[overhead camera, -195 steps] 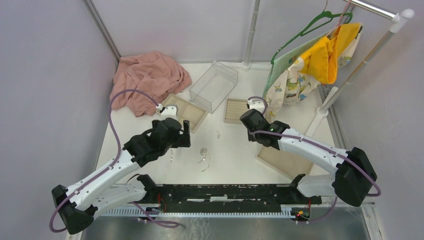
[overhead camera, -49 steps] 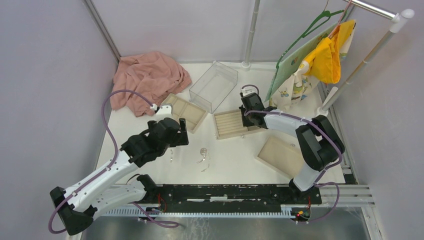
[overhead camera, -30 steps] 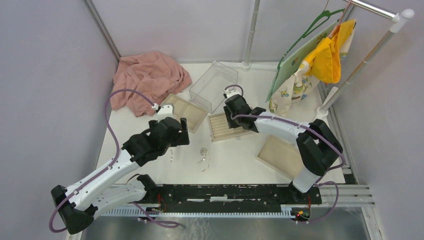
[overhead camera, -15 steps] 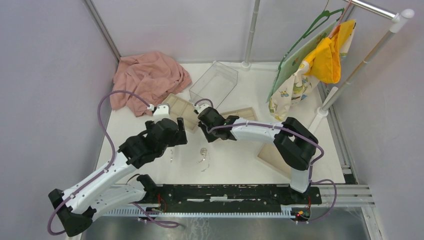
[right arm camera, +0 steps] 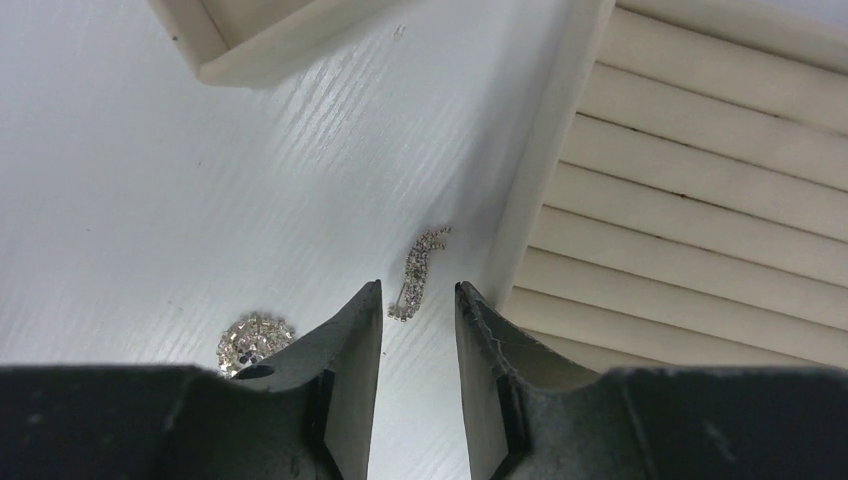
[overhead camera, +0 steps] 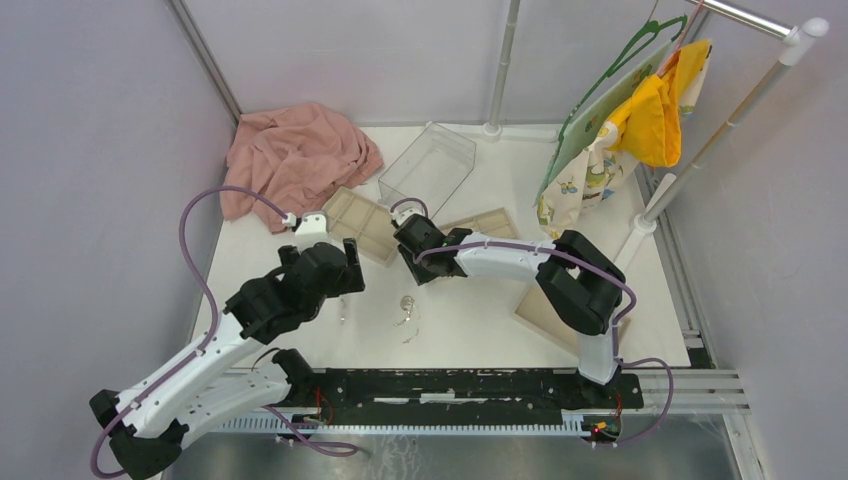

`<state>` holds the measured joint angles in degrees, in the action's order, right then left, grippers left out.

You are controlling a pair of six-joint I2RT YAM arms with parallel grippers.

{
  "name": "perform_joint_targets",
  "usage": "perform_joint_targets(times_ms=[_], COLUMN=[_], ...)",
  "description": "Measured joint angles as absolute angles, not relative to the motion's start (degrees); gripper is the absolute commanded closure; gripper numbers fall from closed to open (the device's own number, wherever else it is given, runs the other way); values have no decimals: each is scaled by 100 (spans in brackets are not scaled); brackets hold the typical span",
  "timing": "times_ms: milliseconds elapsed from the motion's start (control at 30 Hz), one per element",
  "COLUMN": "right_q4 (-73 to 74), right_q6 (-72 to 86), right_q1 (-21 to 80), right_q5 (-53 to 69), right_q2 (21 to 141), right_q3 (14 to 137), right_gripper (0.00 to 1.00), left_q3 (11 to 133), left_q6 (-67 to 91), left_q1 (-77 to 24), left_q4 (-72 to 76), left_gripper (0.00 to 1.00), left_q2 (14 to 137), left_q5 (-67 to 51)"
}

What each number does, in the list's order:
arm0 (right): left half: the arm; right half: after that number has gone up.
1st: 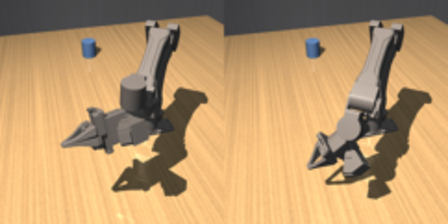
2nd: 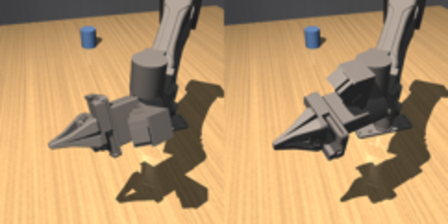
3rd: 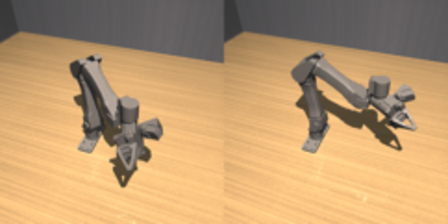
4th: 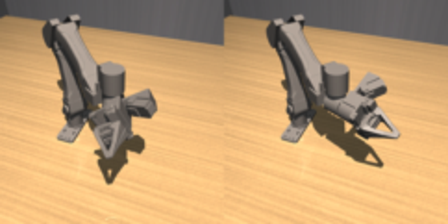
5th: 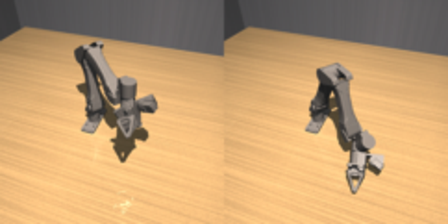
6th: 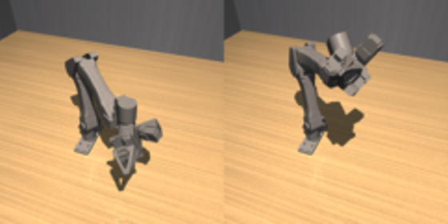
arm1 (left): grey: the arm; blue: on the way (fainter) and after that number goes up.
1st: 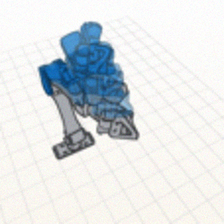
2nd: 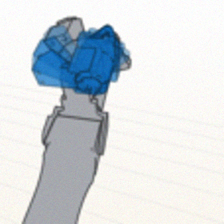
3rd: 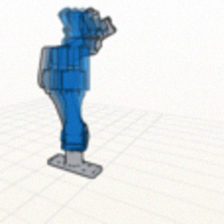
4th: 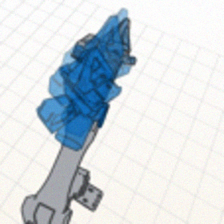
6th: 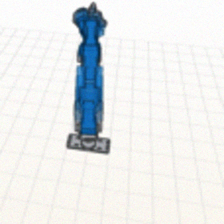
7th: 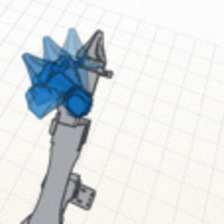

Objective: Organize the mixed jewelry

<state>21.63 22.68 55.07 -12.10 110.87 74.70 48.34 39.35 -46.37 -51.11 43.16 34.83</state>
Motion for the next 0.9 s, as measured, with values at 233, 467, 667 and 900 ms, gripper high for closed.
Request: perform_joint_targets(times_ms=[233, 467, 667, 900], right_q4=[2156, 2128, 2080, 2224], right_q6=[2274, 2283, 2276, 2294], right_q1=[5509, 5551, 5618, 5690], right_q5=[-1203, -1216, -1247, -1347], right_q2=[11179, 11303, 11323, 11321], right_q3=[7470, 7470, 7481, 7559], right_gripper=[60, 66, 93, 100], left_q3=[4834, 4834, 4834, 4834], left_q6=[3940, 3940, 3940, 3944], left_q1=[-4637, -4637, -4637, -4637], left_q4=[-5236, -5247, -5253, -5264], left_gripper=[0, 0, 0, 0], left_q2=[4412, 4390, 4338, 4287], left_q5=[3592, 3597, 3599, 3601])
